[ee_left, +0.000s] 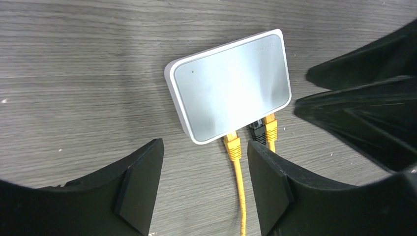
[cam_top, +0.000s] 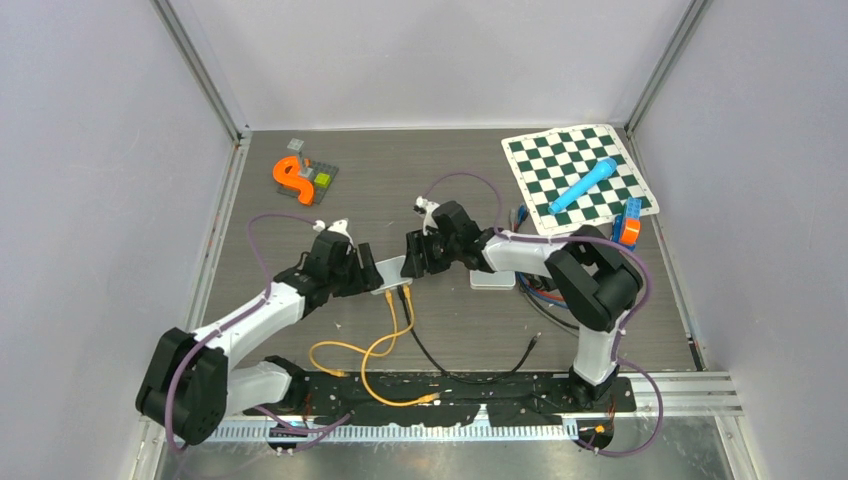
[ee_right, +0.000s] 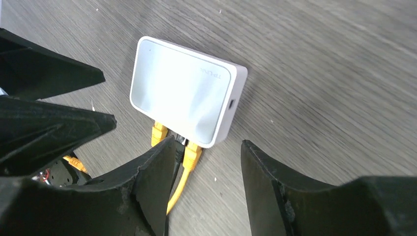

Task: Pull the plug from the switch port
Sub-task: Move the switch port to the center of the board.

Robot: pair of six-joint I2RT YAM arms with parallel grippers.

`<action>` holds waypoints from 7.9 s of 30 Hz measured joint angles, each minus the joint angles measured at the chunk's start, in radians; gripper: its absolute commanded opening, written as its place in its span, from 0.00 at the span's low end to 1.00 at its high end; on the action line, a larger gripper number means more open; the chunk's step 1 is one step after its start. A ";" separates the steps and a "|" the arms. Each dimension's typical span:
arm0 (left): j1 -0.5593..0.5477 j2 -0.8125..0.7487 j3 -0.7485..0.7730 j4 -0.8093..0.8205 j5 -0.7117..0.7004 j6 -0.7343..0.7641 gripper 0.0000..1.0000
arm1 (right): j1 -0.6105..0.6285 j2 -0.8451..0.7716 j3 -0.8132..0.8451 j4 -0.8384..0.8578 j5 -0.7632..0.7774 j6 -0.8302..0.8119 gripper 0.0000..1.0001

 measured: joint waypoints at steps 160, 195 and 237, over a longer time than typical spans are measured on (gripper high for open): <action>0.081 0.340 0.214 -0.072 0.153 0.251 0.64 | 0.086 -0.006 -0.262 0.389 0.048 0.296 0.27; 0.080 0.317 0.177 -0.034 0.171 0.204 0.64 | 0.120 0.068 -0.460 0.841 0.189 0.826 0.39; 0.099 0.308 0.154 0.032 0.147 0.184 0.55 | 0.127 0.057 -0.330 0.615 0.238 0.627 0.05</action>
